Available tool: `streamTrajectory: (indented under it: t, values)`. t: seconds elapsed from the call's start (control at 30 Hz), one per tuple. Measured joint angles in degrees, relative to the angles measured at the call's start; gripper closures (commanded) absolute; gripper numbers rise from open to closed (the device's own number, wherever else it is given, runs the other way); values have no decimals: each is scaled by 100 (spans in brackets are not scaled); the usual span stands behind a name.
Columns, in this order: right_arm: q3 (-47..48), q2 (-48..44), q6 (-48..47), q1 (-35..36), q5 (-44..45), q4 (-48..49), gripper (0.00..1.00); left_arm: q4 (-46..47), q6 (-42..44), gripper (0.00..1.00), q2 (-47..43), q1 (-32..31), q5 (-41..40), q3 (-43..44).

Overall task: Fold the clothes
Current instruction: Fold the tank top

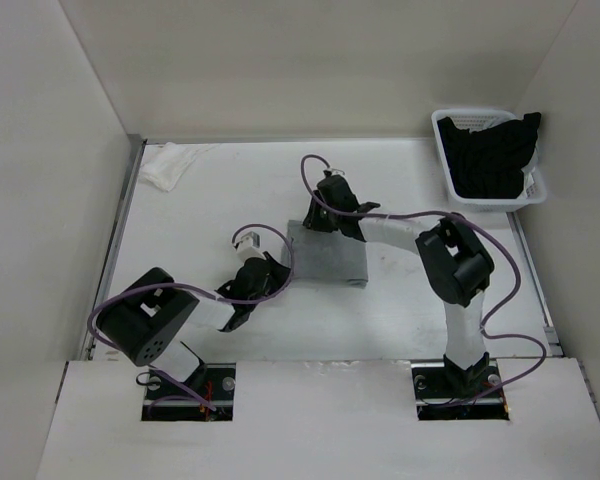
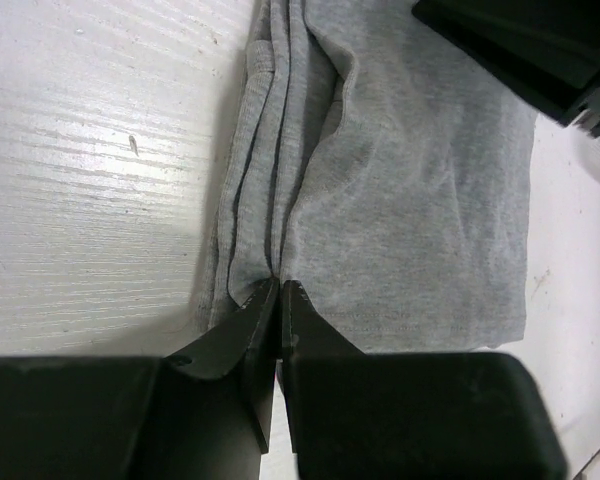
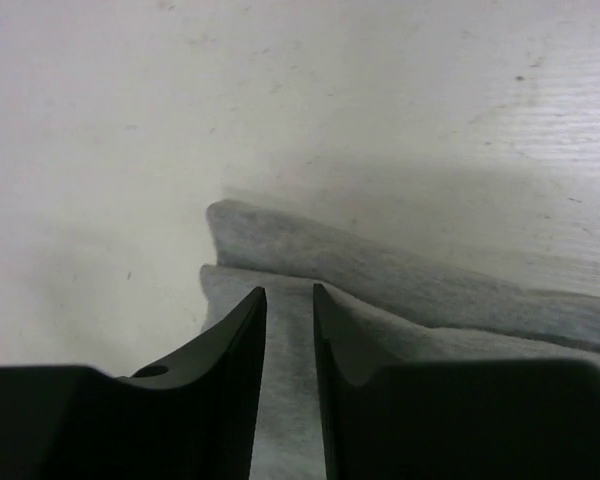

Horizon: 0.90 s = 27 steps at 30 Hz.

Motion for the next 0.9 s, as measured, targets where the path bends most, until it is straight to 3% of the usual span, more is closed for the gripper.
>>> streamTrajectory:
  t: [0.27, 0.63, 0.7, 0.83, 0.9]
  values:
    - [1447, 511, -1049, -7, -815, -739, 62, -4, 0, 96, -66, 15, 63, -15]
    - [1598, 955, -1554, 66, -1266, -1386, 60, 13, -9, 96, -199, 39, 87, -101]
    - [1641, 986, -1609, 74, -1311, -1436, 65, 13, -20, 96, -199, 39, 90, -127]
    - [1775, 997, -1714, 74, -1379, -1554, 87, 13, -37, 96, -197, 39, 92, -151]
    - [1869, 1003, -1742, 74, -1399, -1598, 93, 13, -42, 96, -197, 50, 94, -151]
